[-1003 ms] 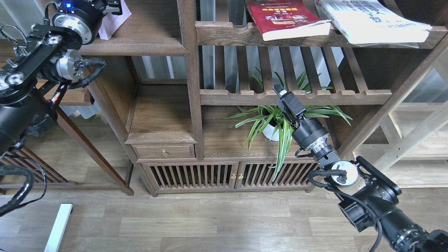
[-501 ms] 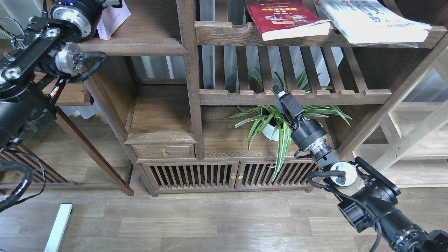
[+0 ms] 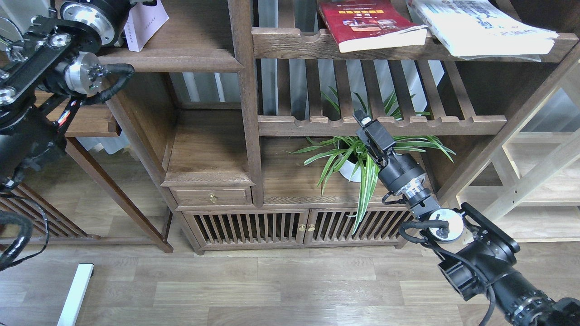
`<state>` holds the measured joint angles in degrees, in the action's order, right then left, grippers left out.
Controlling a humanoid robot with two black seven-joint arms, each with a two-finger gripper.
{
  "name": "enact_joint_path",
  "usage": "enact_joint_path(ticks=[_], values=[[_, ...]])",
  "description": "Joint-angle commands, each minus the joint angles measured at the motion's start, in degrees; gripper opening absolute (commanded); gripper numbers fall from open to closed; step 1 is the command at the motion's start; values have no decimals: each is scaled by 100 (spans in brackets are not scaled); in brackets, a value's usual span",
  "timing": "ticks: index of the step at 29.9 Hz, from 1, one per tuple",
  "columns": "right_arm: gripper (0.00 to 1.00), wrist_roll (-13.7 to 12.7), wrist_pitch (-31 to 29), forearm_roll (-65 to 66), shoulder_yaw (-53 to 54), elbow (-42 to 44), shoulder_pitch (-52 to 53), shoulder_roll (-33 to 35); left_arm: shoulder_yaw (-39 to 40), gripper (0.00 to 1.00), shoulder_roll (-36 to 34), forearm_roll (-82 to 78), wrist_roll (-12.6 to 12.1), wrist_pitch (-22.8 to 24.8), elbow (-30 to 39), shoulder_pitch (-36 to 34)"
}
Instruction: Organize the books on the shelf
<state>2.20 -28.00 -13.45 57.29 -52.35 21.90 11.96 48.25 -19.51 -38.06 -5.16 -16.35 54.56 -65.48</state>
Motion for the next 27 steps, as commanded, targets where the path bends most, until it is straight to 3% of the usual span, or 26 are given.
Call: enact_joint_path(ticks=[1, 27], values=[[93, 0, 0, 0, -16, 5, -10, 0, 35, 46, -149, 0, -37, 9, 107, -35], [93, -9, 0, 35, -192, 5, -45, -36, 115, 49, -475, 0, -125, 18, 415, -571]])
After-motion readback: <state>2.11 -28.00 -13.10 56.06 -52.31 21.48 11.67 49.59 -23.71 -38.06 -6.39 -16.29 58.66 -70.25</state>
